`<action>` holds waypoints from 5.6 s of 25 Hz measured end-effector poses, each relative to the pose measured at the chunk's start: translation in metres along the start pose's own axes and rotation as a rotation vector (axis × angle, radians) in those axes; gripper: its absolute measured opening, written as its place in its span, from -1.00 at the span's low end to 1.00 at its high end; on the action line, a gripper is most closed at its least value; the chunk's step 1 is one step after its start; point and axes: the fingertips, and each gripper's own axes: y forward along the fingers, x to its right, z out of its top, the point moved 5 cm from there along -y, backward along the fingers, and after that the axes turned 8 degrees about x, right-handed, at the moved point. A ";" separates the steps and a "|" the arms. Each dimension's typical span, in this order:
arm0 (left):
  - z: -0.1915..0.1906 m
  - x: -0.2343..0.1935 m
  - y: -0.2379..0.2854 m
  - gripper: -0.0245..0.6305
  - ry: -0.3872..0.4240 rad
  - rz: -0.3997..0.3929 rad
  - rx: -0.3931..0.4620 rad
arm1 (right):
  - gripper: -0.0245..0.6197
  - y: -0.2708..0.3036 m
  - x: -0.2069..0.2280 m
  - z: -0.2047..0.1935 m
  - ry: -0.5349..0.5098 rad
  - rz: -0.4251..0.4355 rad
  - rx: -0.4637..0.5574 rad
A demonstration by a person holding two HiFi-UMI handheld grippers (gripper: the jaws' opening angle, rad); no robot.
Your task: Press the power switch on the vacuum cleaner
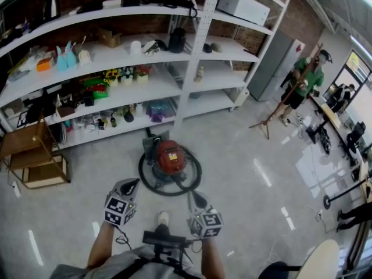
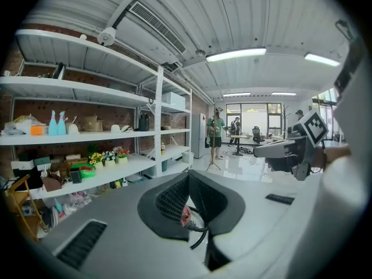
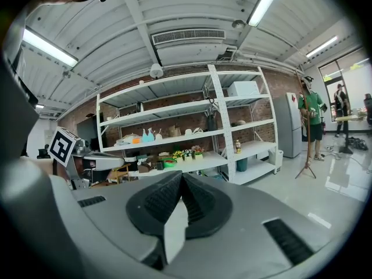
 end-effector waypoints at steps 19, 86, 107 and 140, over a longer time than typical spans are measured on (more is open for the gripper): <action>0.004 -0.039 0.110 -0.91 -0.021 0.022 -0.050 | -0.89 0.099 0.068 0.004 0.043 0.039 -0.063; -0.193 -0.138 0.290 -0.91 -0.150 -0.025 -0.275 | -0.89 0.311 0.162 -0.188 0.114 0.016 -0.362; -0.279 -0.152 0.321 -0.91 -0.191 -0.034 -0.335 | -0.89 0.353 0.189 -0.285 0.112 0.011 -0.462; -0.360 -0.164 0.349 -0.91 -0.250 -0.029 -0.394 | -0.89 0.421 0.228 -0.393 0.123 -0.033 -0.530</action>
